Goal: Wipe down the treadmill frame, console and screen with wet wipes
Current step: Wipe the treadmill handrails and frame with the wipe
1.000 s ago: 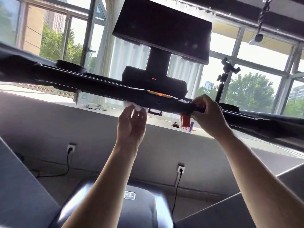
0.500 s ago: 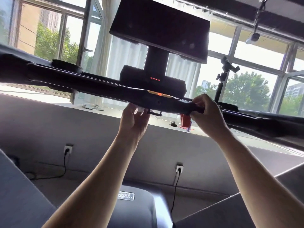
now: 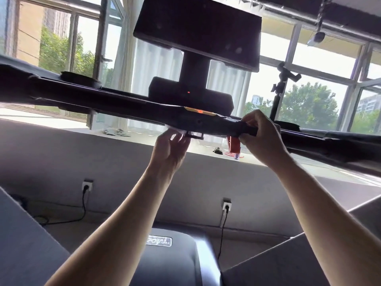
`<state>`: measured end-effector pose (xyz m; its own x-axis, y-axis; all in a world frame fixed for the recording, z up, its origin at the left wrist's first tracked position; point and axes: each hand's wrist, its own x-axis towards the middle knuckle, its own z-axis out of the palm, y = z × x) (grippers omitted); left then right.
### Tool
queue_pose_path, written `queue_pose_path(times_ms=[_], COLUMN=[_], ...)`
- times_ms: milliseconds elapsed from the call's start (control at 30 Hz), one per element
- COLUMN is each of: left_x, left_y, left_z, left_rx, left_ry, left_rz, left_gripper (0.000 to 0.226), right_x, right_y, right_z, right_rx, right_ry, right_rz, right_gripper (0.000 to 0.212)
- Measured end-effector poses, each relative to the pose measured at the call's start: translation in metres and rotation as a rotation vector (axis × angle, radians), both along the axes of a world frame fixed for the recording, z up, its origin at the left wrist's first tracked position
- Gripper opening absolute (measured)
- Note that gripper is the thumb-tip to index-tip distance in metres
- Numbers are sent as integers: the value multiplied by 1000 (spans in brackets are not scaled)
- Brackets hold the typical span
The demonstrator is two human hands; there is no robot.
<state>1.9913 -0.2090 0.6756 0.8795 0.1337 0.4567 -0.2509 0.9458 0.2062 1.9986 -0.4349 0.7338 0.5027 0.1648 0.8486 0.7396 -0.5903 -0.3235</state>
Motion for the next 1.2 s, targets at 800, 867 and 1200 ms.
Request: queue_pose_path(times_ms=[800, 867, 1200], left_x=[-22, -27, -65], left_y=[-70, -71, -99], left_z=[-6, -10, 6], left_rx=[130, 85, -37], left_ry=[99, 89, 183], left_rz=[-64, -13, -11], left_gripper=[16, 16, 18], right_x=[-7, -8, -2], right_y=[1, 1, 0], right_z=[-2, -2, -2], right_rx=[-24, -17, -20], right_ry=[-22, -19, -11], right_rz=[-22, -10, -28], right_gripper=[38, 37, 35])
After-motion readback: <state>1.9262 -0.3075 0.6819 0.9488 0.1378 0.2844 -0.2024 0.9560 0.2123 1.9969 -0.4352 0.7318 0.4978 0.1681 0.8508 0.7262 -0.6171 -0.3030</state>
